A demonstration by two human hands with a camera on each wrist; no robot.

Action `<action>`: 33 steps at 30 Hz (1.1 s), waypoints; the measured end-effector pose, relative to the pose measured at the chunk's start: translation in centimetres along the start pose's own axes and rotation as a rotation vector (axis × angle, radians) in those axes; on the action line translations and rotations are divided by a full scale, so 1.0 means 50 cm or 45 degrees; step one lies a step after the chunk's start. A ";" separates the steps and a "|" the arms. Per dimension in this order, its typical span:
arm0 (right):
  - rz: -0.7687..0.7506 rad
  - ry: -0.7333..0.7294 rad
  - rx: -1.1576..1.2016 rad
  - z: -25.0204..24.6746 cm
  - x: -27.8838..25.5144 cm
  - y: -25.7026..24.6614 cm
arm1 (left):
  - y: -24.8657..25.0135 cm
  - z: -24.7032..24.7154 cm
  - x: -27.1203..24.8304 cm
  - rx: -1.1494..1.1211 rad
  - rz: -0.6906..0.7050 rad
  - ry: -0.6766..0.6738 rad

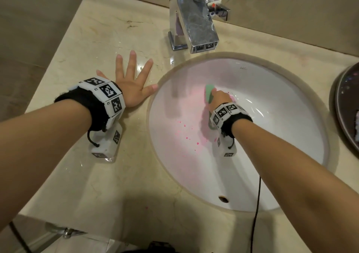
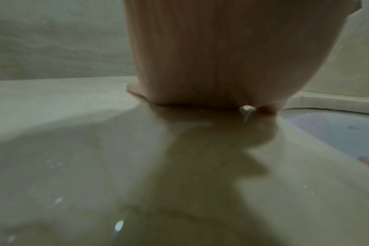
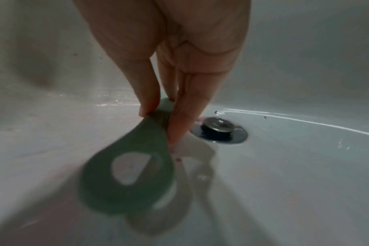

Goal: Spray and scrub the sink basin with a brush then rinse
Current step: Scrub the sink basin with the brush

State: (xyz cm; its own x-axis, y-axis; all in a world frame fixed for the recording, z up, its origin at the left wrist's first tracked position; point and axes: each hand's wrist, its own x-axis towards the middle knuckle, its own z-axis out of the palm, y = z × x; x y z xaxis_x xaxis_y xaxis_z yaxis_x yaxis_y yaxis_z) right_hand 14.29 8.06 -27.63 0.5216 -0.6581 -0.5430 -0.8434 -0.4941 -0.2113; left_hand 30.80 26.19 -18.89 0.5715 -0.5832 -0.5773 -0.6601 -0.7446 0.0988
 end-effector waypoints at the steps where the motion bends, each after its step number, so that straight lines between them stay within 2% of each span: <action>1: -0.016 -0.033 0.048 0.002 -0.007 -0.006 | 0.001 0.000 -0.001 -0.001 0.000 0.000; 4: -0.198 -0.182 0.062 0.029 -0.041 -0.023 | 0.001 -0.001 0.000 0.000 0.001 0.002; 7: -0.379 -0.238 -0.164 0.037 -0.058 -0.008 | 0.000 -0.001 -0.001 -0.003 0.002 0.002; 9: -0.277 -0.230 -0.233 0.017 -0.042 0.022 | 0.001 0.000 0.000 -0.007 0.005 -0.001; 12: -0.113 -0.105 -0.230 -0.013 -0.012 0.049 | 0.002 -0.001 -0.001 -0.011 0.004 -0.002; 15: -0.168 -0.149 -0.126 0.006 -0.018 0.026 | 0.002 -0.003 -0.002 -0.001 0.000 -0.014; 18: -0.330 -0.243 -0.233 0.026 -0.045 0.017 | 0.003 -0.005 -0.003 -0.010 0.005 -0.016; 20: -0.292 -0.260 -0.228 0.022 -0.047 0.043 | 0.003 -0.005 -0.003 -0.013 0.010 -0.023; 23: -0.101 -0.099 -0.089 0.001 -0.027 0.086 | 0.002 -0.006 -0.004 -0.009 0.007 -0.032; 25: -0.042 -0.025 0.027 -0.004 -0.019 0.092 | 0.004 -0.006 -0.005 -0.007 0.006 -0.027; 26: -0.059 -0.031 0.017 -0.003 -0.019 0.085 | 0.005 -0.007 -0.006 -0.008 0.005 -0.026; 30: -0.224 -0.255 -0.134 0.027 -0.036 0.067 | 0.004 -0.007 -0.006 -0.008 0.005 -0.027; 33: -0.147 -0.249 -0.139 0.026 -0.034 0.090 | 0.003 -0.006 -0.006 -0.007 0.008 -0.032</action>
State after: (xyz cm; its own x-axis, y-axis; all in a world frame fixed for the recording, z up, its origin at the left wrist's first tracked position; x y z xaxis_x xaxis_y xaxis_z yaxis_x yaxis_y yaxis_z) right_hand 9.42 7.69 -28.70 0.5699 -0.4763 -0.6696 -0.7551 -0.6249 -0.1983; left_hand 30.67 26.13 -18.46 0.5550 -0.5797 -0.5966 -0.6609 -0.7428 0.1070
